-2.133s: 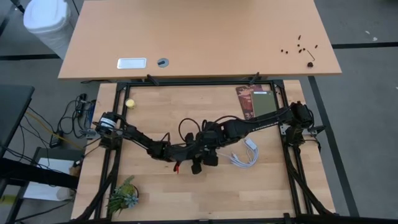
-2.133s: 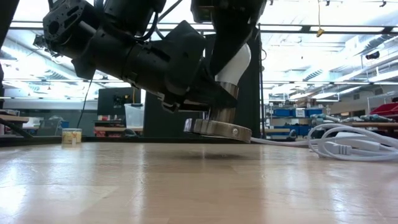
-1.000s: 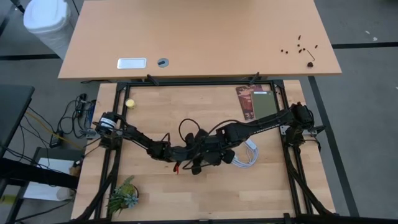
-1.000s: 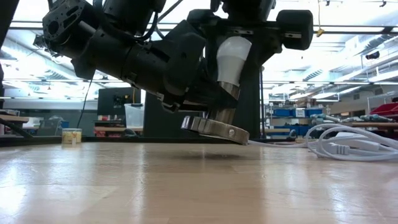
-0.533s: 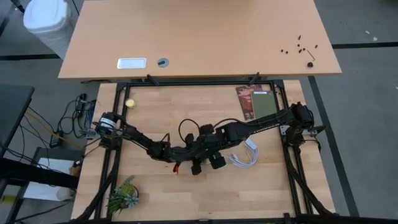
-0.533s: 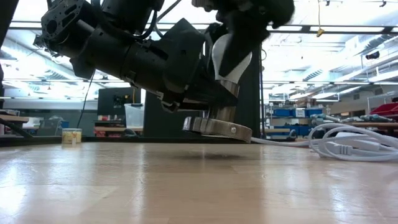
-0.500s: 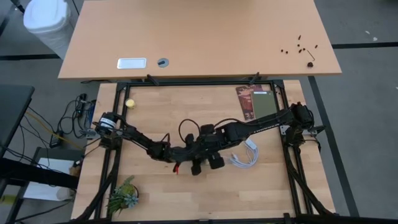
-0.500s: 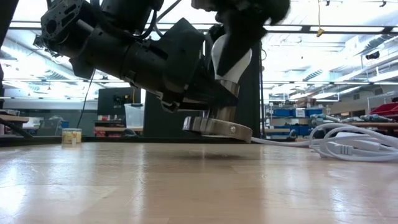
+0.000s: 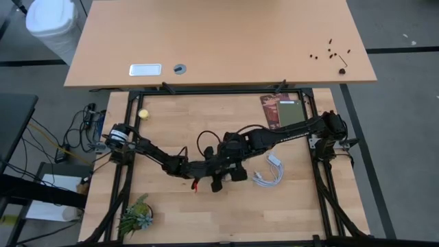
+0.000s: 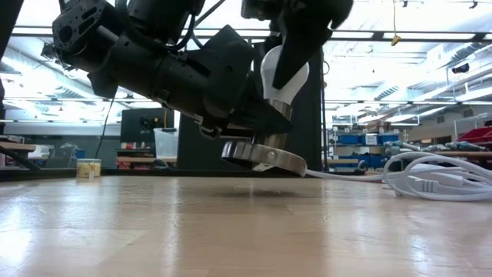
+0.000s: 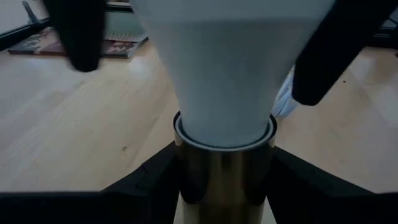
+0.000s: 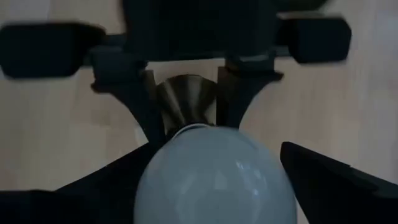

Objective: Screw lightbulb
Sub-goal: Insert the lightbulb into the lamp

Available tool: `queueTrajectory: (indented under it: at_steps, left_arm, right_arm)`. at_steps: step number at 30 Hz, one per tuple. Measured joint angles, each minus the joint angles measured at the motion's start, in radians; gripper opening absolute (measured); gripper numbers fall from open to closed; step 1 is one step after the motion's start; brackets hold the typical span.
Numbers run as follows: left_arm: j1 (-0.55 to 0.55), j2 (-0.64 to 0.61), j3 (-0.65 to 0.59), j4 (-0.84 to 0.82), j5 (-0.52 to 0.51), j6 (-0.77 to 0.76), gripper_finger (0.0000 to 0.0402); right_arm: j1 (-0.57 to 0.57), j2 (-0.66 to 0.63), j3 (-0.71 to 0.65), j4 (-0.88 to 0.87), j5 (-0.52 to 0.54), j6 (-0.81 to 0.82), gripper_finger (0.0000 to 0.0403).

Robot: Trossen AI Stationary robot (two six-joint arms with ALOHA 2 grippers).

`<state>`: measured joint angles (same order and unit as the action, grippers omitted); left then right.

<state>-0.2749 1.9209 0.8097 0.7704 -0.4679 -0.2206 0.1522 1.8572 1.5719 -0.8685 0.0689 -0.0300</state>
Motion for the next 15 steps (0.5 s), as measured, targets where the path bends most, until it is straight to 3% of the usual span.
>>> queueTrajectory:
  at_steps: [8,15]
  left_arm:
    - [-0.003,0.0,0.0,0.002,0.017,-0.005,0.0202]
    - [-0.007,0.0,0.0,0.002,0.033,-0.022,0.0208]
  right_arm:
    - [0.002,0.0,0.0,-0.006,0.009,-0.491,0.0355]
    - [0.011,0.0,0.0,-0.004,0.013,-0.502,0.0345]
